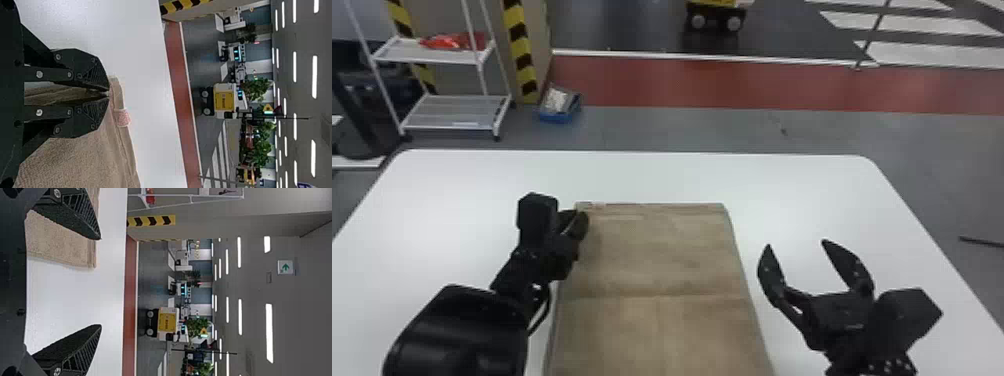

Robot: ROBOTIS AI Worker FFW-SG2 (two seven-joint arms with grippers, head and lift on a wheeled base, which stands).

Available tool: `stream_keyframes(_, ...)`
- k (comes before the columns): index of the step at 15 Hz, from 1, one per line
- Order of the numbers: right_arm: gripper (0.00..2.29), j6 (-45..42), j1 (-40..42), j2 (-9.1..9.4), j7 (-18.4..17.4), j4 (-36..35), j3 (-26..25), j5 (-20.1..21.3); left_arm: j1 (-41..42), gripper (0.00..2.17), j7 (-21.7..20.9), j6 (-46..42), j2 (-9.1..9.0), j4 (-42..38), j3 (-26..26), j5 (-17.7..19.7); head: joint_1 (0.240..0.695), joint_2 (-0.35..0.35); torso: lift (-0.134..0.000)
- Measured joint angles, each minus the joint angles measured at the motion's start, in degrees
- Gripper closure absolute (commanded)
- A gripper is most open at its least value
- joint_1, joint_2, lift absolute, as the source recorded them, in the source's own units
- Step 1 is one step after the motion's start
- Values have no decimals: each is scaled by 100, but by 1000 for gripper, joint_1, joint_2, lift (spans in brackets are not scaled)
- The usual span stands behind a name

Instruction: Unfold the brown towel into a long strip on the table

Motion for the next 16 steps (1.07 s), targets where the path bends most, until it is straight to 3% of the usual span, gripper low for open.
stream_keyframes(6, 76, -14, -28, 16, 0, 24, 5, -6, 1674, 964, -26, 39, 40, -2654, -264, -260, 695, -146, -124)
stream_keyframes(9, 76, -17, -13, 4, 0, 11, -38, -30, 2767, 964, -41, -663, 124, -3727, -563, -442, 695, -192, -124)
stream_keyframes(13, 80, -31, 105, -4, 0, -22, -301, -112, 3881, 934, 135, -1827, 614, -4282, -956, -494, 695, -283, -124)
stream_keyframes(15, 83, -48, 155, 7, 0, -61, -367, -146, 4115, 130, 134, -2052, 780, -4232, -1140, -494, 695, -314, -124)
stream_keyframes(16, 80, -50, 175, 8, 0, -80, -382, -154, 4183, -2, 135, -2207, 834, -4161, -1215, -494, 695, -325, -124)
